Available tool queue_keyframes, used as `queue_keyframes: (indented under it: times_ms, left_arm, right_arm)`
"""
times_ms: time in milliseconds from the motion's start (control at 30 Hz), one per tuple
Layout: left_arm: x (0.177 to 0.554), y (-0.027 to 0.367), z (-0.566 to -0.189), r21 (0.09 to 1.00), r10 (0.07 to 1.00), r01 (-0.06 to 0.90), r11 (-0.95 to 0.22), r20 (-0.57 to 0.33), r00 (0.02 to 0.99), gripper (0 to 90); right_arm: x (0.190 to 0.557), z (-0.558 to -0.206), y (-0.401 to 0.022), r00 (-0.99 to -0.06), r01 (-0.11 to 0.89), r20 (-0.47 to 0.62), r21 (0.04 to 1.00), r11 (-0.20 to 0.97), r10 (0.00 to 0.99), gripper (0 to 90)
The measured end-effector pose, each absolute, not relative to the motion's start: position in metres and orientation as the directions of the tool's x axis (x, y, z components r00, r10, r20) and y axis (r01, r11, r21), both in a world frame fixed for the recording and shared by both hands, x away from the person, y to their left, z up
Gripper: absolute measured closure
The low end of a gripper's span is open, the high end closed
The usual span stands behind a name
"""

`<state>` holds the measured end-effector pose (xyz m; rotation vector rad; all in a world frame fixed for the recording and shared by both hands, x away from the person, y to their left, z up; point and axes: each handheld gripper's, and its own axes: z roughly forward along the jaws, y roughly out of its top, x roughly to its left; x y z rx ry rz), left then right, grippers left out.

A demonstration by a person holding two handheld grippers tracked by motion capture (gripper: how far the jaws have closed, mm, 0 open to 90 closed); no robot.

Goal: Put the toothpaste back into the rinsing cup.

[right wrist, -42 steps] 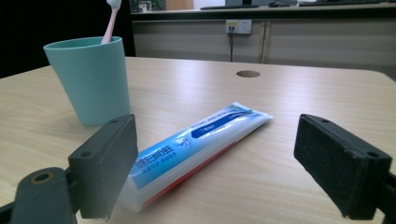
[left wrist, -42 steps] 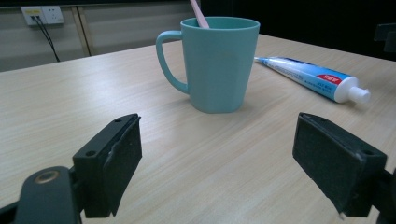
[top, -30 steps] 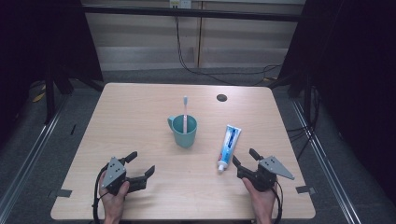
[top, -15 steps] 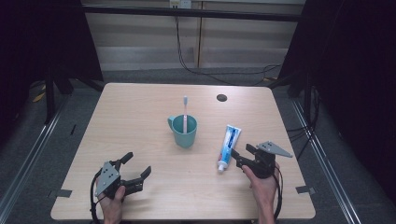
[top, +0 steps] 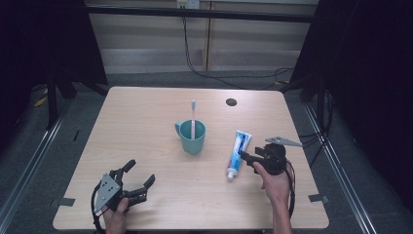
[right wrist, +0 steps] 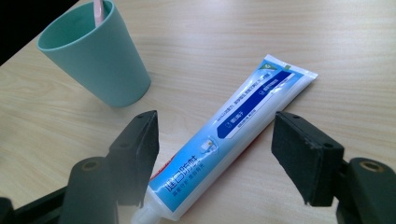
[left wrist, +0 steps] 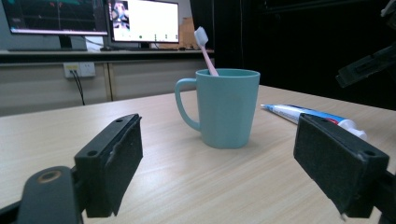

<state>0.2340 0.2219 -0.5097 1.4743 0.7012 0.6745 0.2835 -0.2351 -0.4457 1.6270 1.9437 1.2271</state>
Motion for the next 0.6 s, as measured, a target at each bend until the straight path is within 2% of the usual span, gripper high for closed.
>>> queue_keyframes:
  times_ms: [300, 600]
  left_arm:
    - [0.234, 0.222, -0.510, 1.000, 0.770, 0.020, -0.008, -0.007, 0.637, 15.3]
    - [0.234, 0.222, -0.510, 1.000, 0.766, 0.019, -0.012, -0.003, 0.643, 15.6]
  right_arm:
    - [0.300, -0.439, -0.235, -0.257, 0.729, 0.287, 0.685, -0.009, 0.923, 29.2]
    - [0.319, -0.435, -0.231, -0.230, 0.802, 0.316, 0.597, -0.004, 0.921, 32.9]
